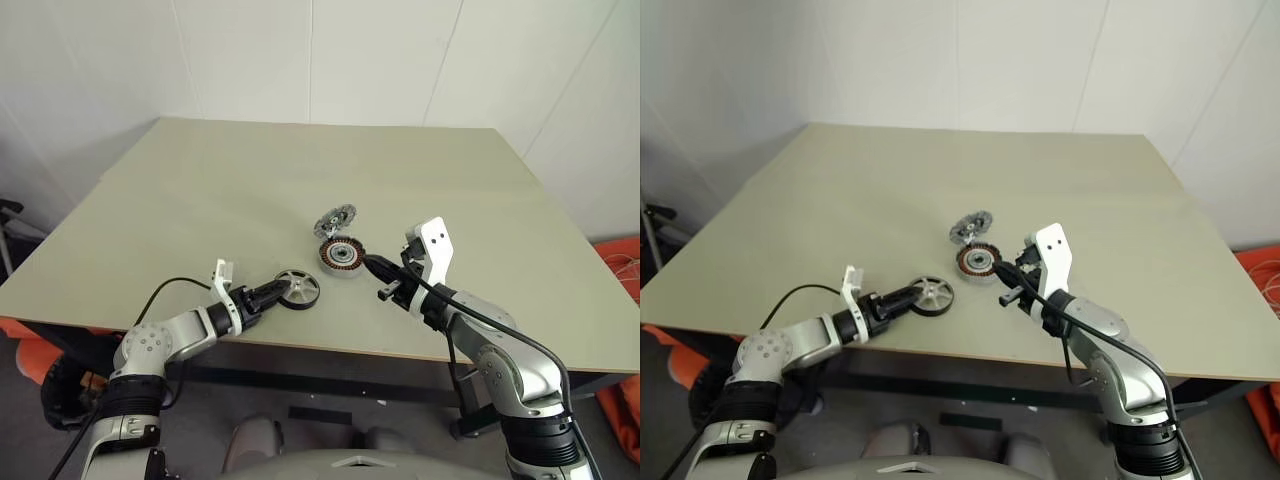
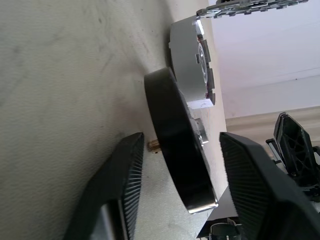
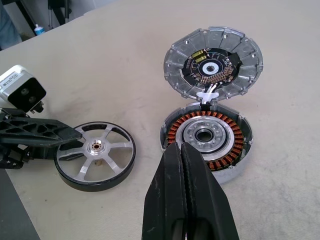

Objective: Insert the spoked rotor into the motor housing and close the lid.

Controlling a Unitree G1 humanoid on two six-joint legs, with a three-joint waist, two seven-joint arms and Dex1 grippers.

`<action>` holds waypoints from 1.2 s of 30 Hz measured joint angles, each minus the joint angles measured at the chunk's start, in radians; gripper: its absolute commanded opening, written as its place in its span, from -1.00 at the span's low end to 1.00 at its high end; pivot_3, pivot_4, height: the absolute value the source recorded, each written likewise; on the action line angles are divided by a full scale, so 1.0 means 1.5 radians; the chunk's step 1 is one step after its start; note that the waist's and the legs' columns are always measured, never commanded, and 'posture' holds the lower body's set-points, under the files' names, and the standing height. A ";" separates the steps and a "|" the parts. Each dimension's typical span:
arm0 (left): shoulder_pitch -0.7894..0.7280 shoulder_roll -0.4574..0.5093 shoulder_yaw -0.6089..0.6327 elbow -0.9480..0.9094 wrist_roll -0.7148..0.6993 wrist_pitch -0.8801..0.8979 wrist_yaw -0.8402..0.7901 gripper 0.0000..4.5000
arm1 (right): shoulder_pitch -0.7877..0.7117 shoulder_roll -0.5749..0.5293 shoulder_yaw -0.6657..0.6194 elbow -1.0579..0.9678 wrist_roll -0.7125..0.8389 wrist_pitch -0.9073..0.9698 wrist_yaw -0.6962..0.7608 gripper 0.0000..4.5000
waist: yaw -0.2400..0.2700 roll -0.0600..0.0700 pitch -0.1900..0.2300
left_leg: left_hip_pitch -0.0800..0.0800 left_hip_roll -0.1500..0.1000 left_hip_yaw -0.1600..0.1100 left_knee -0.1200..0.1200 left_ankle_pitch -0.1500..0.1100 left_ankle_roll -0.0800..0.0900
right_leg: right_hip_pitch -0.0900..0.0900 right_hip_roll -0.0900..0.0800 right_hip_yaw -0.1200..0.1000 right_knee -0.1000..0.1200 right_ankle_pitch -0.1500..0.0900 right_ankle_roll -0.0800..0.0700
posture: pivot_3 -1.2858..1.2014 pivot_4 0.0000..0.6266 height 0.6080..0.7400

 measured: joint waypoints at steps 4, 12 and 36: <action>-0.003 -0.009 0.003 -0.007 0.005 0.008 -0.030 -0.78 | -0.001 0.000 0.000 0.000 0.000 0.000 -0.002 -1.00 | 0.003 0.002 -0.001 | 0.000 -0.004 0.000 -0.002 -0.001 0.001 | -0.001 -0.003 0.001 0.000 0.000 0.000 | 0.03 -1.00 1.00; 0.033 -0.017 0.015 -0.044 0.032 -0.025 -0.107 -0.79 | -0.001 -0.006 -0.001 0.000 0.005 0.000 0.001 -1.00 | 0.003 0.000 0.002 | -0.001 -0.003 0.000 -0.004 -0.001 0.001 | -0.004 -0.003 0.001 0.000 0.000 0.000 | 0.03 -1.00 1.00; -0.022 -0.065 0.012 -0.125 0.024 -0.045 -0.219 -0.79 | -0.001 -0.002 0.000 0.000 0.007 0.000 -0.001 -1.00 | 0.005 -0.004 0.002 | -0.010 0.003 0.002 -0.002 -0.005 0.002 | -0.012 0.002 0.000 0.013 0.006 -0.009 | 0.03 -1.00 1.00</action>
